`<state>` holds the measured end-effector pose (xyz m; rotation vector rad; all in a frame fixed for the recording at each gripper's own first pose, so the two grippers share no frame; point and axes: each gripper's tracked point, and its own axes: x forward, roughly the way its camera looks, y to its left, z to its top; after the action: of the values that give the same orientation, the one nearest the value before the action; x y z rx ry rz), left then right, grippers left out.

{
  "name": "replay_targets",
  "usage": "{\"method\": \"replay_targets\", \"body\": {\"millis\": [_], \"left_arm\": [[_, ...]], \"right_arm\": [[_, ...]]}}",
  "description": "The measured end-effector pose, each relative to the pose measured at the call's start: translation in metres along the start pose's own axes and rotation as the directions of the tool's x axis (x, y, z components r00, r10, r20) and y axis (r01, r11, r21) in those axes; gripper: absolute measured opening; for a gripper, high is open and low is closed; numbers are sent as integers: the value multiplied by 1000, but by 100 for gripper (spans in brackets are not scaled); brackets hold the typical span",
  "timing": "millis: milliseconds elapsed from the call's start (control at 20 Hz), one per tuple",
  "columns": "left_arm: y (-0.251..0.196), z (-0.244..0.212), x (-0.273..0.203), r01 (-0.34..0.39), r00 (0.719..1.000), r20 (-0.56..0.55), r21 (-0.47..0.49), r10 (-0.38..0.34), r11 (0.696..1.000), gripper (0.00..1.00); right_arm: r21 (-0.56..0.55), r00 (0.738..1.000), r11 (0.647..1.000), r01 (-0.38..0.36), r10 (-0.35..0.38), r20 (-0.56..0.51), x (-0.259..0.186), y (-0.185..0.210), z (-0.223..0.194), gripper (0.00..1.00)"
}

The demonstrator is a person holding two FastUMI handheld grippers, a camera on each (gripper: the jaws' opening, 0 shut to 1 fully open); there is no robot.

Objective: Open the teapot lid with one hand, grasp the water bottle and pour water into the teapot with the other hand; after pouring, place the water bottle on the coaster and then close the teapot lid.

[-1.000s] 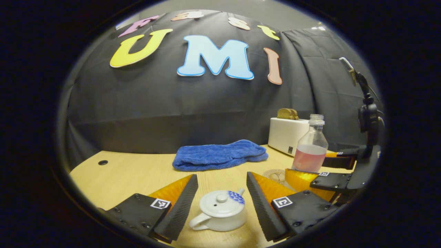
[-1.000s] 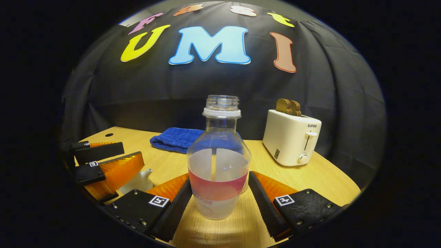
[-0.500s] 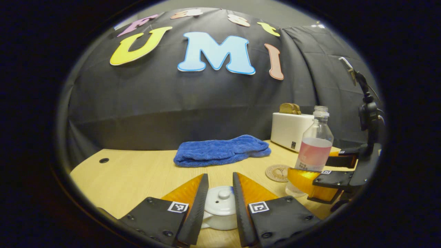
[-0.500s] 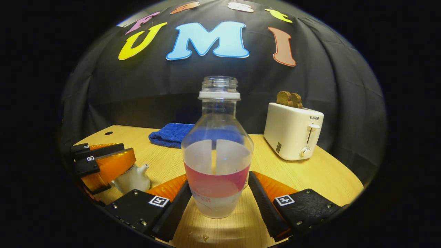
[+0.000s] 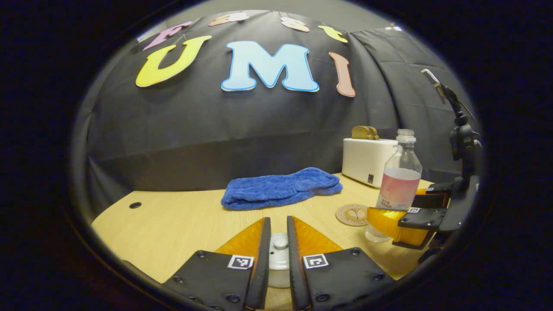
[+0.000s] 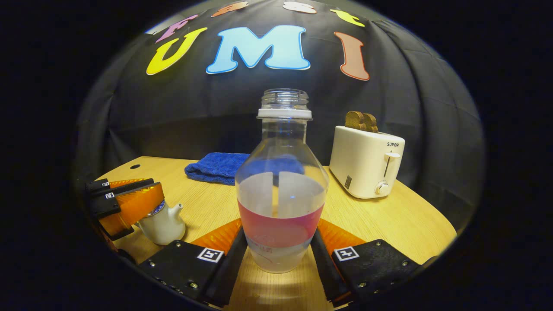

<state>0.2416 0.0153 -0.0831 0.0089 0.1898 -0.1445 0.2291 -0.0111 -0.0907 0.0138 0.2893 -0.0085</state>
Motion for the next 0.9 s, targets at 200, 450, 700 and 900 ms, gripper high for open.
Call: {"method": "replay_targets", "body": {"millis": [200, 450, 700, 900], "left_arm": [[0, 0, -1, 1, 1000, 14, 7, -1, 1000, 18], [1, 6, -4, 3, 999, 40, -11, -3, 1000, 12], [5, 19, -12, 0, 997, 81, -39, 3, 999, 12], [13, 35, -25, -10, 992, 127, -51, 17, 999, 11]], "right_arm": [[-24, 1000, 1000, 7, -7, 8, -2, 1, 1, 78], [-52, 1000, 999, 10, -9, 16, -4, 3, 2, 78], [-82, 999, 996, 24, -23, 25, -5, 1, 3, 78], [-158, 998, 986, 48, -41, 47, -10, 2, 7, 78]]}}
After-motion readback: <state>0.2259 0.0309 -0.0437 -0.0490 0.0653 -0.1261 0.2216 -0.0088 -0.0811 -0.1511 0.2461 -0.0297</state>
